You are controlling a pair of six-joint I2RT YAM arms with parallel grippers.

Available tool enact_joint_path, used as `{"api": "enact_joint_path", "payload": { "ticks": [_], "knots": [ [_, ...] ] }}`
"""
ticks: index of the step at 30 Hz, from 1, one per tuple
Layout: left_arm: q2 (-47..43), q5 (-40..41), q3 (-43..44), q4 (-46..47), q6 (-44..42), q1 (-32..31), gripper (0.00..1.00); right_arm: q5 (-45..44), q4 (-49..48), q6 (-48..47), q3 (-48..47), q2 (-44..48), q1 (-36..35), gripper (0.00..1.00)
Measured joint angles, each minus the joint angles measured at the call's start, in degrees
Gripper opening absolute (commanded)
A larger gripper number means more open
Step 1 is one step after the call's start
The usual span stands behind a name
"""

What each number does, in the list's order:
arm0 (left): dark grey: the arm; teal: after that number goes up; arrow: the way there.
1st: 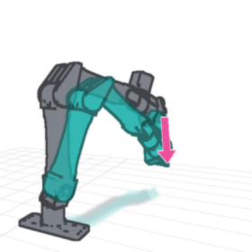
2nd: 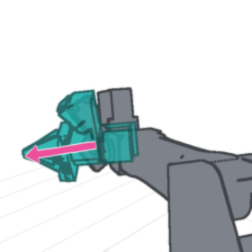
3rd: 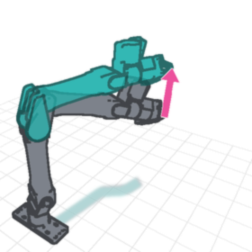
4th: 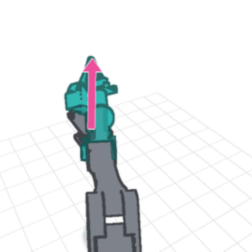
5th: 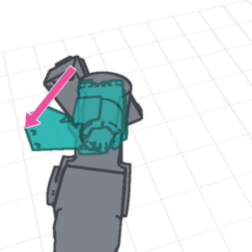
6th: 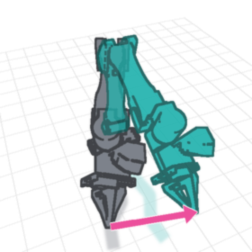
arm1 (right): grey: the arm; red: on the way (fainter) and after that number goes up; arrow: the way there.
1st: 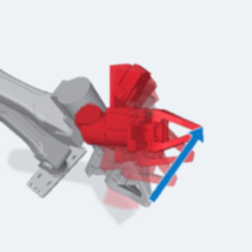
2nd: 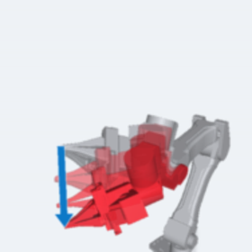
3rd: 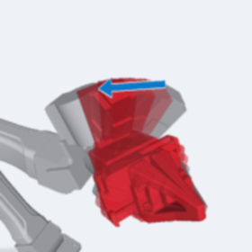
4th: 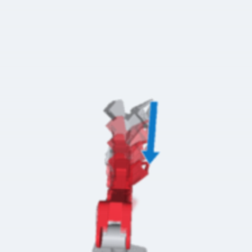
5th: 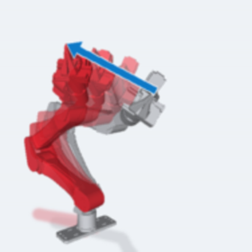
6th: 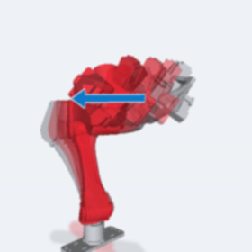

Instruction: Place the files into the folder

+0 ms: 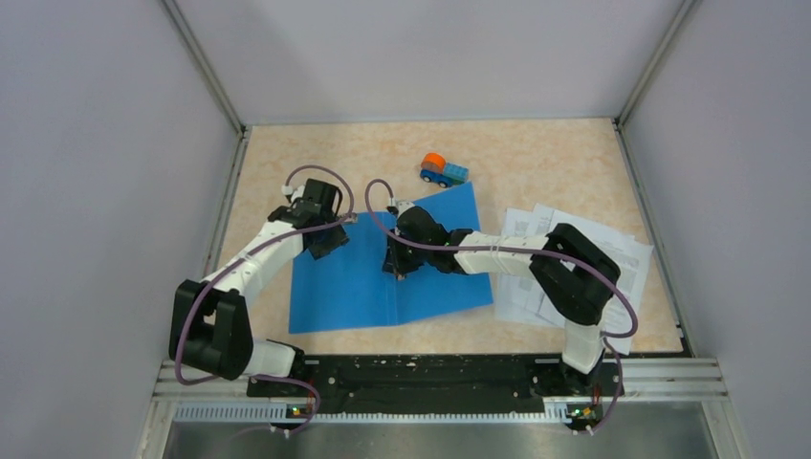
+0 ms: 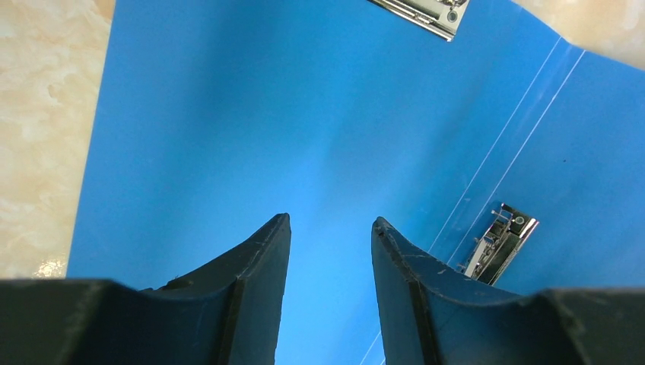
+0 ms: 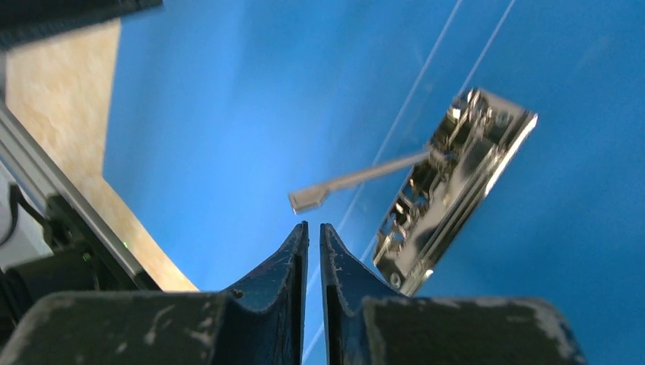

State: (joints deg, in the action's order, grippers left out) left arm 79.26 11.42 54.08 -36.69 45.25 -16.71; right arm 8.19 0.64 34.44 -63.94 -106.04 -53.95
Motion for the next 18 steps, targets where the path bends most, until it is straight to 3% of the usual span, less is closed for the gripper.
{"api": "enact_joint_path", "payload": {
  "ticks": [18],
  "knots": [
    [-1.14, 0.0, 0.5, -0.63, -0.39, 0.0, 0.51, -11.85, -1.42, 4.7, -9.03, -7.67, 3.52, 0.18]
  ]
}}
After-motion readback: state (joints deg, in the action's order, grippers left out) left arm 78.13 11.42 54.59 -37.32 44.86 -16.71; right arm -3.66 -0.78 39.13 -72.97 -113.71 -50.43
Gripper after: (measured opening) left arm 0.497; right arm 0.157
